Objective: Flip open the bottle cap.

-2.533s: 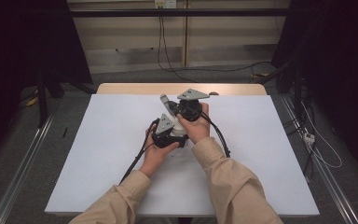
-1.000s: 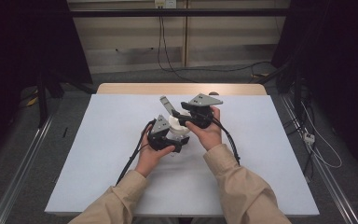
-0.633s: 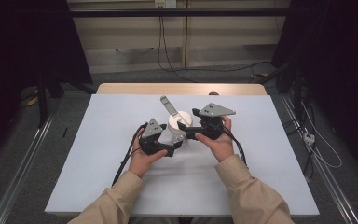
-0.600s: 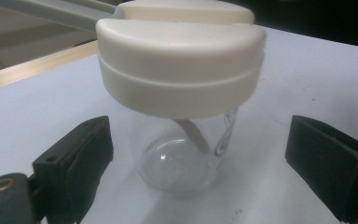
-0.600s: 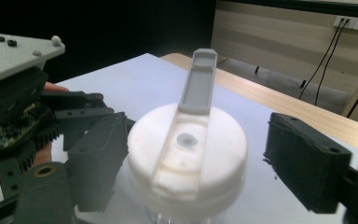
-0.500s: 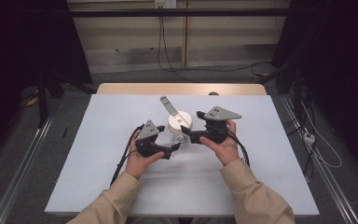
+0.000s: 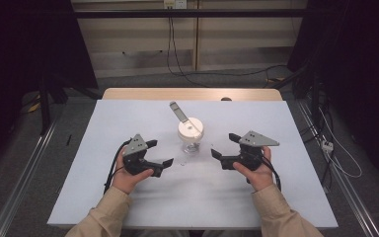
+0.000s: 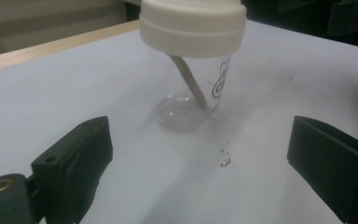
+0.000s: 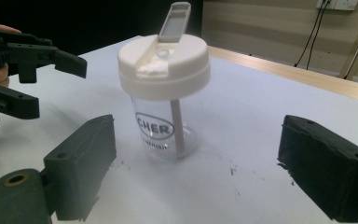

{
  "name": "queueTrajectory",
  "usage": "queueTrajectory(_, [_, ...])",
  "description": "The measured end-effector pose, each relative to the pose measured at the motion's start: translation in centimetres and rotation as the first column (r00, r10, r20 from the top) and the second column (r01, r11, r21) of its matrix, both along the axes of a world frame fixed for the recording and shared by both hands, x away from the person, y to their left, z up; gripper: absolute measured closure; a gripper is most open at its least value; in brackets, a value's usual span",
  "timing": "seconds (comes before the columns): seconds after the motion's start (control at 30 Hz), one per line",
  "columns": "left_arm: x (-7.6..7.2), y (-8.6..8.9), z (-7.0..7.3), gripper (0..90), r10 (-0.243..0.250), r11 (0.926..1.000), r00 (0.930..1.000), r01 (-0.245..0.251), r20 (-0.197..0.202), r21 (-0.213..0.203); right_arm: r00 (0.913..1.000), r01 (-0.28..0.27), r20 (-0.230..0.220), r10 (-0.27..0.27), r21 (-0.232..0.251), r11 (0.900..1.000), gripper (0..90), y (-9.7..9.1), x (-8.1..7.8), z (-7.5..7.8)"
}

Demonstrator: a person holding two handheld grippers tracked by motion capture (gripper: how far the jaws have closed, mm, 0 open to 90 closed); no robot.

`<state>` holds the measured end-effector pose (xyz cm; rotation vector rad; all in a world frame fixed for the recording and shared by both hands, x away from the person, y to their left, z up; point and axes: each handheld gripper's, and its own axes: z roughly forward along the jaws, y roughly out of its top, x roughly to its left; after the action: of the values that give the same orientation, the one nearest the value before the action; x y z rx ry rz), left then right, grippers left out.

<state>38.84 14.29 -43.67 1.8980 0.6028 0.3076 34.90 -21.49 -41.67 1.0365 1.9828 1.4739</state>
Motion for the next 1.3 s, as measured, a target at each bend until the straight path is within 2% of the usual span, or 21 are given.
queueTrajectory(0.03, [-0.1,0.3,0.0,6.4,0.005,1.0000,1.0000,-0.005,0.003,0.008,1.0000,0.002,0.001,-0.002,-0.004,1.0000,10.4,-0.2,-0.2,-0.1])
queueTrajectory(0.17, [-0.5,1.5,0.0,6.5,0.022,0.9997,0.9998,-0.022,-0.001,-0.006,0.9999,0.015,0.004,-0.015,-0.017,0.9997,9.6,-1.2,-1.1,-0.7])
queueTrajectory(0.43, [-1.0,3.7,-0.2,6.4,0.056,0.9984,0.9985,-0.056,0.003,0.010,0.9991,0.041,0.009,-0.041,-0.028,0.9988,9.3,-3.0,-2.8,-1.4])
queueTrajectory(0.6, [-1.5,4.6,-0.2,6.6,0.062,0.9980,0.9980,-0.062,-0.012,-0.006,0.9981,0.059,0.020,-0.058,-0.026,0.9979,9.6,-4.3,-3.8,-1.5])
queueTrajectory(0.8, [-1.7,5.3,-0.4,6.7,0.074,0.9973,0.9972,-0.074,-0.014,0.003,0.9973,0.074,0.002,-0.074,-0.034,0.9967,9.7,-5.7,-4.6,-2.2])
queueTrajectory(1.03, [-1.9,6.3,-0.5,6.7,0.091,0.9957,0.9958,-0.091,-0.013,0.017,0.9965,0.083,-0.010,-0.083,-0.041,0.9957,9.7,-6.5,-5.4,-2.8])
queueTrajectory(1.13, [-2.1,6.8,-0.5,6.8,0.094,0.9956,0.9954,-0.094,-0.020,0.006,0.9957,0.090,-0.019,-0.091,-0.040,0.9951,9.7,-6.8,-5.7,-3.0])
queueTrajectory(1.3, [-2.2,7.6,-0.7,6.9,0.110,0.9939,0.9935,-0.110,-0.029,0.012,0.9959,0.087,-0.021,-0.088,-0.040,0.9954,9.8,-6.7,-5.8,-3.2])
